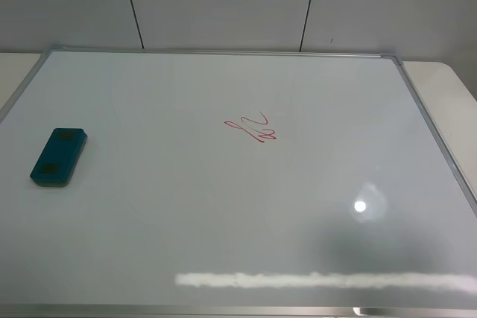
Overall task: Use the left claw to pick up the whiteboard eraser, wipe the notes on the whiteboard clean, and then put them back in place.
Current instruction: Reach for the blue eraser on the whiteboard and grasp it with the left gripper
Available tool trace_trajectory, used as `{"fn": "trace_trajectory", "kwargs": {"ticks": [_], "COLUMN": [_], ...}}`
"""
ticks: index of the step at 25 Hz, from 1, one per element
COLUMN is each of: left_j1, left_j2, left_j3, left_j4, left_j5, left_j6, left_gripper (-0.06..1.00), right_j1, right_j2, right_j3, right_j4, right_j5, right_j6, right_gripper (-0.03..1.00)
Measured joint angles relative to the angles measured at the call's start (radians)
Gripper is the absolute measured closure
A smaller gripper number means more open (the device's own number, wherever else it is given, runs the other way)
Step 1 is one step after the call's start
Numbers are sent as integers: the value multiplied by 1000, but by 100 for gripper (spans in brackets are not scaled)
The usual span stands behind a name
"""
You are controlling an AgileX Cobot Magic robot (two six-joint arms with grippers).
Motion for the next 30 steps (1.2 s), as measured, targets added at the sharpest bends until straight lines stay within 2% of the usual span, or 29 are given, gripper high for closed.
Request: {"fn": "trace_trajectory", "kwargs": {"ticks": [30], "left_j1": [0], "left_j2": [0], "left_j3": [0], "left_j4": [0], "left_j5": [0], "left_j6": [0], "left_gripper": [-5], "right_j1": [0], "right_j2": [0], "right_j3": [0], "right_j4": [0], "right_j5": [0], "right_j6": [0], "right_gripper": [-2]}}
